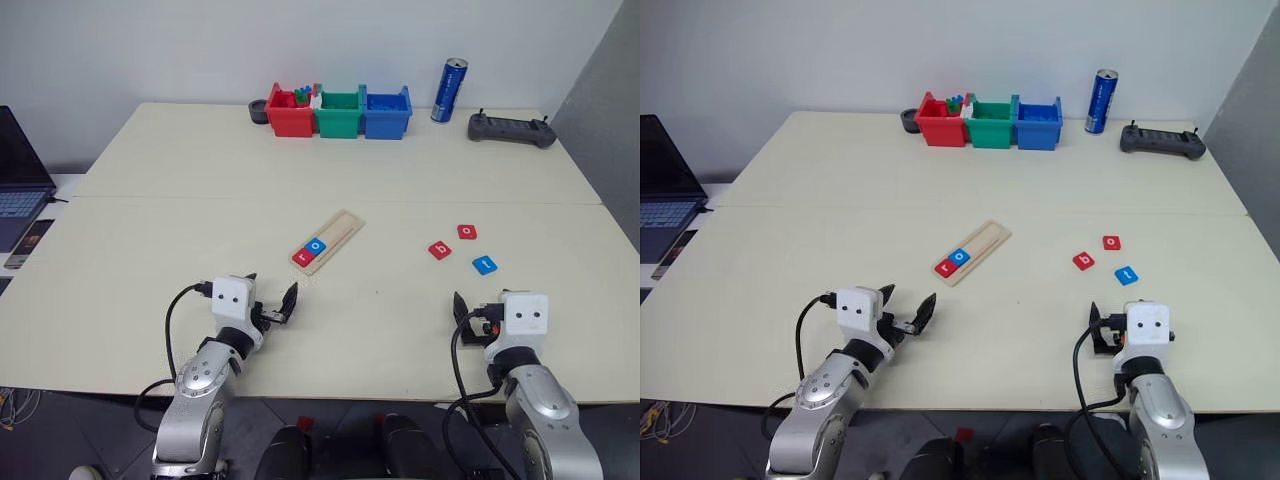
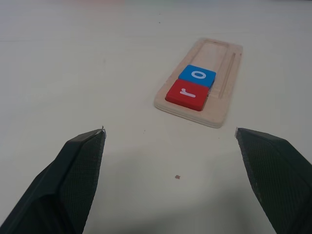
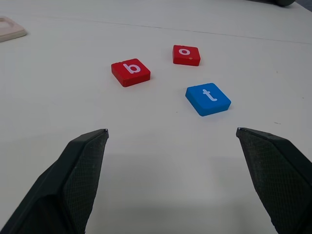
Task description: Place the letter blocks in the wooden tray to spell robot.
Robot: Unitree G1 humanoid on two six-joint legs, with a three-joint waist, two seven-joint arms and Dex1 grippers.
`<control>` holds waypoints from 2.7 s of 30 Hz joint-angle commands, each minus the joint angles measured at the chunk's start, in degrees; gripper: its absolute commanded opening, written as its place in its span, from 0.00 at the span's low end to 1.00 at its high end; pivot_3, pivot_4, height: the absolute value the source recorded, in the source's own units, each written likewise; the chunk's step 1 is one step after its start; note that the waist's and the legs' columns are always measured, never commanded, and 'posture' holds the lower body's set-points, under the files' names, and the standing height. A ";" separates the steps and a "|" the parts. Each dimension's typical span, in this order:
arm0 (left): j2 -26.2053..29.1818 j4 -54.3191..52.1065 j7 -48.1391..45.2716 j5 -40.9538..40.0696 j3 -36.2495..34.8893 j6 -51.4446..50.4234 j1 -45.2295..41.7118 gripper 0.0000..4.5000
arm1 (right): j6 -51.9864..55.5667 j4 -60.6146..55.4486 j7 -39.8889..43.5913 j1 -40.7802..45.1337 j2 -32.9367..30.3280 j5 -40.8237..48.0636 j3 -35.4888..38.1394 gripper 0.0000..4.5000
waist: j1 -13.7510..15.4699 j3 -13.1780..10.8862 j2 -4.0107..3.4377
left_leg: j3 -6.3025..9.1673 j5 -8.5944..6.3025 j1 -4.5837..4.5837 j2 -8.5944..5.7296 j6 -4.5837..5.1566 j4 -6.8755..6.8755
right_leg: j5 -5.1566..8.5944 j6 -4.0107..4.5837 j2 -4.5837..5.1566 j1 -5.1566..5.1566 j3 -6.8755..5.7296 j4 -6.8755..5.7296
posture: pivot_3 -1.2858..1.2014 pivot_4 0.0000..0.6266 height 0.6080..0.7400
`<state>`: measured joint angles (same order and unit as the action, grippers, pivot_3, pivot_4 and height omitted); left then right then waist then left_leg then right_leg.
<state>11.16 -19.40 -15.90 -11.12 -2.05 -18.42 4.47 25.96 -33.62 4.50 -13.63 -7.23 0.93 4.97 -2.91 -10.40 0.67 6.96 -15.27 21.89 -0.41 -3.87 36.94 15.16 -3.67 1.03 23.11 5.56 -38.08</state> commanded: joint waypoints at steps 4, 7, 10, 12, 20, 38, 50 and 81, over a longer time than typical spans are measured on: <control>1.19 0.45 -0.69 0.31 -0.45 1.72 -0.84 1.00 | -2.23 -0.84 -1.11 0.43 0.71 -0.68 -0.52 1.00 | 0.00 0.00 0.00 | 0.00 0.00 0.00 0.00 0.00 0.00 | 0.00 0.00 0.00 0.00 0.00 0.00 | 0.52 0.24 1.00; 1.60 1.98 -0.69 0.79 -0.79 3.02 -1.42 1.00 | -2.70 -0.53 -1.59 0.67 0.82 -1.11 -0.93 1.00 | 0.01 0.00 0.00 | 0.00 0.00 0.00 0.00 0.00 0.00 | 0.00 0.00 0.00 0.00 0.00 0.00 | 0.52 0.24 1.00; 1.96 3.03 -1.42 0.35 -0.94 3.78 -2.45 1.00 | -3.41 -0.07 -2.14 0.78 1.02 -1.48 -0.69 1.00 | 0.01 0.00 0.00 | 0.00 0.00 0.00 0.00 0.00 0.00 | 0.00 0.00 0.00 0.00 0.00 0.00 | 0.52 0.24 1.00; 2.02 3.33 -1.66 -0.08 -1.41 3.77 -3.14 1.00 | -3.63 0.01 -2.30 0.72 1.14 -1.49 -0.69 1.00 | 0.03 0.00 0.00 | 0.00 0.00 0.00 0.00 0.00 0.00 | 0.00 0.00 0.00 0.00 0.00 0.00 | 0.52 0.24 1.00; 0.68 3.64 -0.68 -0.17 -1.37 4.52 -3.52 1.00 | -3.23 0.56 -1.37 2.37 0.02 -1.15 -0.59 1.00 | 0.02 0.00 0.00 | 0.00 0.00 0.00 0.00 0.00 0.00 | -0.01 0.01 0.00 0.00 0.00 -0.01 | 0.52 0.24 1.00; 1.53 5.11 -3.31 -1.37 -0.80 3.94 -5.71 1.00 | -3.81 1.00 0.29 3.34 -1.66 -1.34 -1.20 1.00 | 0.03 0.00 0.00 | 0.00 0.00 0.00 -0.01 0.00 0.00 | -0.01 0.01 0.00 0.00 0.00 -0.01 | 0.52 0.24 1.00; 12.17 22.23 -20.84 -0.20 2.75 9.37 -18.54 1.00 | 1.95 0.47 29.13 15.44 -19.42 15.76 -3.81 1.00 | -0.13 -0.02 0.03 | 0.04 0.00 -0.01 -0.03 0.01 0.02 | -0.01 0.01 -0.02 -0.03 -0.06 -0.02 | 0.52 0.24 1.00; 7.93 39.60 -21.76 2.85 3.64 17.13 -27.97 1.00 | 7.97 -0.25 29.95 21.66 -22.13 23.20 -4.94 1.00 | 0.17 -0.05 0.08 | 0.14 0.00 0.03 -0.06 0.01 0.04 | -0.03 0.00 0.01 -0.02 -0.12 -0.07 | 0.52 0.24 1.00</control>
<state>19.22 20.06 -37.89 -8.54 1.85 -2.64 -22.82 34.35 -32.28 34.69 7.30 -29.06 23.35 -0.92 -2.73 -10.44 0.76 7.10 -15.27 21.92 -0.47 -3.86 36.98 15.13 -3.67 1.04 23.10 5.44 -38.15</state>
